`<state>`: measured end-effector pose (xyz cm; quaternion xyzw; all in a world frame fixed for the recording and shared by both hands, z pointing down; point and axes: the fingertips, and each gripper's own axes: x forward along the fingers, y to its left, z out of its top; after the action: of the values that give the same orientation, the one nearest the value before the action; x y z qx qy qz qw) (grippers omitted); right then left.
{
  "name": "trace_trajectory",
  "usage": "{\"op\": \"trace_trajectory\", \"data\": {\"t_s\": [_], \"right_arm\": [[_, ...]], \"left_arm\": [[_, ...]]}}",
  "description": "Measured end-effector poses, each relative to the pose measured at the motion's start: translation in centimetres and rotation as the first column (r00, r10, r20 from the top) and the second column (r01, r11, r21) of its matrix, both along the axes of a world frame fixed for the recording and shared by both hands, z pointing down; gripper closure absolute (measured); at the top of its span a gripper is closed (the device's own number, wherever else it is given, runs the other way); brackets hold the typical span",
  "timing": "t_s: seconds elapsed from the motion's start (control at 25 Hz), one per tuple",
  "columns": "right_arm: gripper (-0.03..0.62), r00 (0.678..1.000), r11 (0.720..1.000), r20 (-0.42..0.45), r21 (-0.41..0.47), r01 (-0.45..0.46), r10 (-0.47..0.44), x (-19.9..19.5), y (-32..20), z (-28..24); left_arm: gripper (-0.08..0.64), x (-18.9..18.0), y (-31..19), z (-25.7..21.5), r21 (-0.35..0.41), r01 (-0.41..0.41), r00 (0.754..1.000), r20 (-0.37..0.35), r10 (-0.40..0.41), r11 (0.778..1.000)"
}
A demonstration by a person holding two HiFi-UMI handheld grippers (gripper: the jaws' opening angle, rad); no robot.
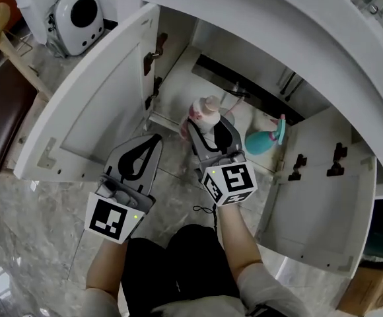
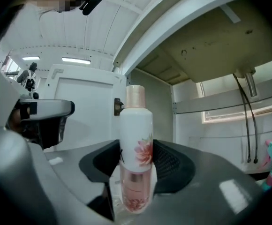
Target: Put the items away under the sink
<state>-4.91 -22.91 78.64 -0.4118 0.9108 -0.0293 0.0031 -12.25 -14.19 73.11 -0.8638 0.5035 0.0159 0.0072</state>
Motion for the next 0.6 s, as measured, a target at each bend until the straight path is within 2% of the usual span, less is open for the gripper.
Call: {"op": "trace_trajectory", "data": {"t_s": [0.12,0.48,0.6], "right_arm": [[0.367,1.000,1.000,0.001,-0.009,-0.015,0.015,0.0,-1.4,1.9],[0.367,0.997,0.997,-0.029,-0.031,-0.068,0.067,-0.4,-5.5,6.3],[0.367,0.996,0.995,-0.028,-0.045,-0.090,0.089,-0.6,-6.7,7.3]], "left_arm": [[0.561,0.3,-0.3,1.5,0.001,-0.012,1.000,0.028,0.012,1.000],[0.561,0.3,-0.7,3.4,0.005,-0.024,0.999,0.033,0.024,1.000],[0.561,0.2,-0.6,4.2,-0.005,-0.028,0.998,0.055,0.028,1.000]]}}
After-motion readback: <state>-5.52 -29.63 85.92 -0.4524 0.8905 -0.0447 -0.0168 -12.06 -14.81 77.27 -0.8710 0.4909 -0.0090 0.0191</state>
